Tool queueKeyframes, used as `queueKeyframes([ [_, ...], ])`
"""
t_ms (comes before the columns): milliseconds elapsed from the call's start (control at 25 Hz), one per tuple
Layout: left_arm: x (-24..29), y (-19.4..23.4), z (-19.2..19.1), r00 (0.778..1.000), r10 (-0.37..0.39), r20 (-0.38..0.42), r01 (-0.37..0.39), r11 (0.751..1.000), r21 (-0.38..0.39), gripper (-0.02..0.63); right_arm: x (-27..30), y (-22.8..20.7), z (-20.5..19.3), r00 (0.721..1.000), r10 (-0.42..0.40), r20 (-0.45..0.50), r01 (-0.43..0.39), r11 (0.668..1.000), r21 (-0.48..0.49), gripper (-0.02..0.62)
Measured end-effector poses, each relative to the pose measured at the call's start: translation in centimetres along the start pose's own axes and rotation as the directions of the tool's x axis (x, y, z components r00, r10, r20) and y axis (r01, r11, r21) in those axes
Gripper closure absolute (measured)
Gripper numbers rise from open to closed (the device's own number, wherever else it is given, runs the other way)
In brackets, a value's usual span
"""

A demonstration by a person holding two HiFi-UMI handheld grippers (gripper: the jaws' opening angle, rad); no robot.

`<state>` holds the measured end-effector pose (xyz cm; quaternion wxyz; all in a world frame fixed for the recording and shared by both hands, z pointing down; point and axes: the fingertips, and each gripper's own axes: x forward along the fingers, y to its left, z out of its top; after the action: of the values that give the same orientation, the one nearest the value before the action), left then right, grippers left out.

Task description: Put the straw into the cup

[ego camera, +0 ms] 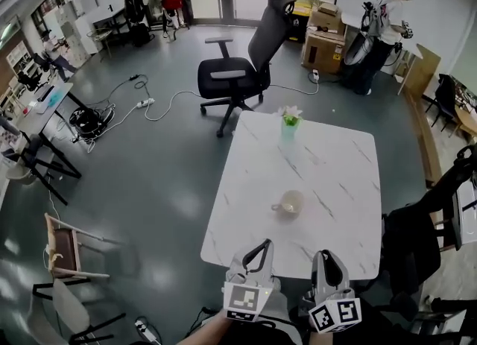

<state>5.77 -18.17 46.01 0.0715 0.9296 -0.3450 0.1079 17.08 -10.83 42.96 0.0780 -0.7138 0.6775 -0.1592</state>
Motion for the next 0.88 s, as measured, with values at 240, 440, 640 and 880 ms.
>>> queueKeyframes([
  [240,2.6,1.0,-1.2,0.999,0.021,-0.048,-0.022,1.000,-0.015,0.604,2.6,-2.2,-0.3,0.999,-0.007,-0.036,0.007,1.000,0.005,0.548],
  [440,5.0,1.7,-1.5,0.997,0.038,-0.073,-0.040,0.999,-0.035,0.604,5.6,-3.3,-0.1,0.997,0.015,-0.072,-0.016,1.000,-0.019,0.548],
  [640,7.3,2.0,-1.9,0.995,0.045,-0.086,-0.049,0.998,-0.051,0.604,8.4,-4.2,-0.4,0.994,0.038,-0.103,-0.041,0.999,-0.034,0.548],
  [880,9.4,2.8,-2.6,0.992,0.058,-0.116,-0.066,0.996,-0.065,0.604,11.8,-5.0,-1.1,0.986,0.067,-0.150,-0.075,0.996,-0.053,0.548],
])
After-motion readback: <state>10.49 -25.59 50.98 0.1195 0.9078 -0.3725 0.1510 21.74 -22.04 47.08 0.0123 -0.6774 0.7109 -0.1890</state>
